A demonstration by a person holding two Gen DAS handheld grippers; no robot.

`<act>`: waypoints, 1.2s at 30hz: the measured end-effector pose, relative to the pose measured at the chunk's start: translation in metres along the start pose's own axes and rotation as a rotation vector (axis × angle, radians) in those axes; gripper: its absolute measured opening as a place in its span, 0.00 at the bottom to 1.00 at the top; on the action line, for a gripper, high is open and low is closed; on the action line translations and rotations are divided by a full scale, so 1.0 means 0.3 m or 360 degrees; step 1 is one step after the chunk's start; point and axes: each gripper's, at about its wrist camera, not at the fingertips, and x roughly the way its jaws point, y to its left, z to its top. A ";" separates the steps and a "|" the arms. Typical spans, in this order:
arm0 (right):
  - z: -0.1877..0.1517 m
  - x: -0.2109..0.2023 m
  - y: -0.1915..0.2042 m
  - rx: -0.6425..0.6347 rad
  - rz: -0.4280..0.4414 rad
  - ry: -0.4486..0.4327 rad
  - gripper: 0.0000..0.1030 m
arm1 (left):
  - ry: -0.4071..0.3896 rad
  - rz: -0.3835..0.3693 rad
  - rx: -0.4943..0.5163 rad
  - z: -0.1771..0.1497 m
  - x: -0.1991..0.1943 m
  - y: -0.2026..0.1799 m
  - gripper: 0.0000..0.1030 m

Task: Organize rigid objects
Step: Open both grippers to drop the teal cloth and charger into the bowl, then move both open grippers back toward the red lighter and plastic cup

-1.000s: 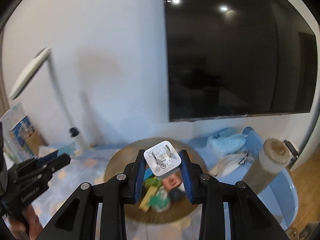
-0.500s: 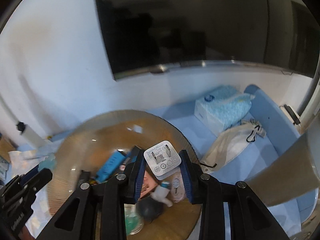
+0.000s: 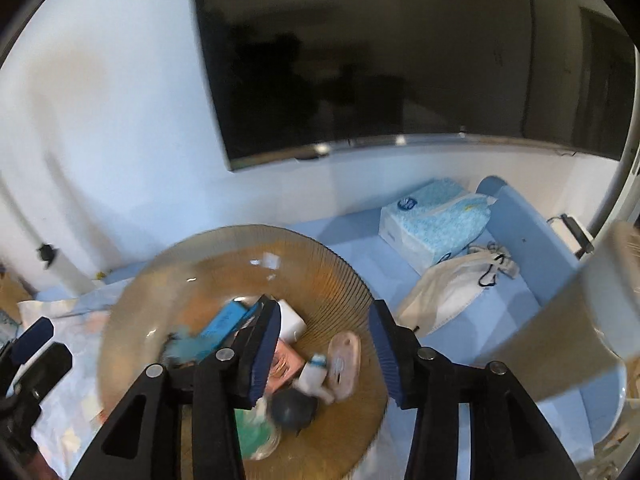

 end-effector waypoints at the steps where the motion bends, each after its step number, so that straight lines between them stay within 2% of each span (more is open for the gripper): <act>1: -0.014 -0.048 0.011 -0.0005 0.0022 -0.0024 0.45 | -0.0022 0.0008 -0.0001 -0.008 -0.041 0.008 0.72; 3: -0.041 -0.126 0.042 -0.0019 0.0071 -0.0065 0.49 | -0.0072 0.0035 -0.0024 -0.035 -0.142 0.037 0.72; 7: -0.116 -0.284 0.111 -0.0097 0.0191 -0.0134 0.51 | -0.0135 0.0082 -0.0082 -0.105 -0.324 0.105 0.72; 9: -0.169 -0.361 0.157 -0.0141 0.0286 -0.0170 0.51 | -0.0163 0.0156 -0.0113 -0.151 -0.409 0.154 0.74; 12: -0.263 -0.423 0.217 -0.0182 0.0389 -0.0195 0.59 | -0.0142 0.0302 -0.0158 -0.242 -0.483 0.227 0.77; 15: -0.393 -0.405 0.289 -0.0236 0.0441 -0.0152 0.59 | -0.0069 0.0440 -0.0207 -0.368 -0.484 0.307 0.77; 18: -0.553 -0.310 0.369 -0.0332 0.0395 -0.0068 0.60 | 0.0042 0.0580 -0.0253 -0.508 -0.425 0.390 0.77; 20: -0.661 -0.243 0.414 -0.0432 0.0344 -0.0053 0.60 | 0.0153 0.0768 -0.0192 -0.584 -0.350 0.418 0.77; 21: -0.694 -0.224 0.432 -0.0465 0.0307 -0.0035 0.60 | 0.0190 0.0802 -0.0162 -0.606 -0.333 0.427 0.77; 26: -0.782 -0.172 0.497 -0.0618 0.0195 0.0012 0.60 | 0.0184 0.0842 -0.0054 -0.640 -0.303 0.410 0.77; 28: -0.793 -0.163 0.504 -0.0641 0.0179 0.0037 0.71 | 0.0199 0.0865 0.0008 -0.652 -0.301 0.389 0.77; 29: -0.793 -0.158 0.506 -0.0644 0.0172 0.0052 0.74 | 0.0218 0.0858 0.0032 -0.654 -0.295 0.382 0.77; 36: -0.784 -0.152 0.488 -0.0599 0.0200 0.0081 0.75 | 0.0202 0.0822 -0.0062 -0.658 -0.306 0.409 0.77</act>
